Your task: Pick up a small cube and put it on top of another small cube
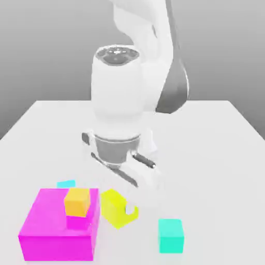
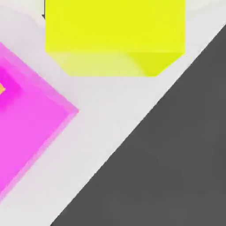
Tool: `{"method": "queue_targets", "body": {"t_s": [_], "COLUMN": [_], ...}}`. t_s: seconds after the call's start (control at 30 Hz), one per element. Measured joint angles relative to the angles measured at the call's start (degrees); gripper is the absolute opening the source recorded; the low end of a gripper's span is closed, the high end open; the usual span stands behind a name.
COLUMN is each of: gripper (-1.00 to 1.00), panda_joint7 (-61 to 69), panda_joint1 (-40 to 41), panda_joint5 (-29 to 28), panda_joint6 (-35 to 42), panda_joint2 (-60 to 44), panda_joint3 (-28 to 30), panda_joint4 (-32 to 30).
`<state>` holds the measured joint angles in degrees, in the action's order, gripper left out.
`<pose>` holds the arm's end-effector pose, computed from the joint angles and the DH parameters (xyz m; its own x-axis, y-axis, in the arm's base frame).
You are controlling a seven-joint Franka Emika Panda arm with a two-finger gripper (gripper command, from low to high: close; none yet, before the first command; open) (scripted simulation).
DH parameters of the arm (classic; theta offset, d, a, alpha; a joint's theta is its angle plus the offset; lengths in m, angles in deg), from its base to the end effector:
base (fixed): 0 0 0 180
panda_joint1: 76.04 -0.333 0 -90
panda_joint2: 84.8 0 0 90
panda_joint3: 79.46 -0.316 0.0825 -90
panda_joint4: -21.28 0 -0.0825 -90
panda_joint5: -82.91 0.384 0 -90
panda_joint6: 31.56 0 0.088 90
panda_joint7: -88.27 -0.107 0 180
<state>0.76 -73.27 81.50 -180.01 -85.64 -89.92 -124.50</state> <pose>0.4545 0.0620 0.2685 0.1969 -0.9804 0.0123 -0.9799 -0.1972 -0.0316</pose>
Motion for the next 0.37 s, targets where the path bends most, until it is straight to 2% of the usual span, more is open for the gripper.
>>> {"method": "queue_targets", "body": {"t_s": [0.1,0.23,0.27,0.37], "gripper": [-1.0,-1.0,1.0,1.0], "panda_joint7": [0.93,-1.24,-1.67,-1.67], "panda_joint1": [-5.58,-4.6,-4.8,-4.8], "panda_joint5": [0.2,-2.63,-3.21,-3.21], "panda_joint6": [-1.75,-8.88,-10.15,-10.15], "panda_joint2": [-1.39,-8.74,-10.05,-10.05], "panda_joint3": [-0.78,1.26,1.58,1.58], "panda_joint4": [-1.79,-2.01,-2.01,-2.01]}}
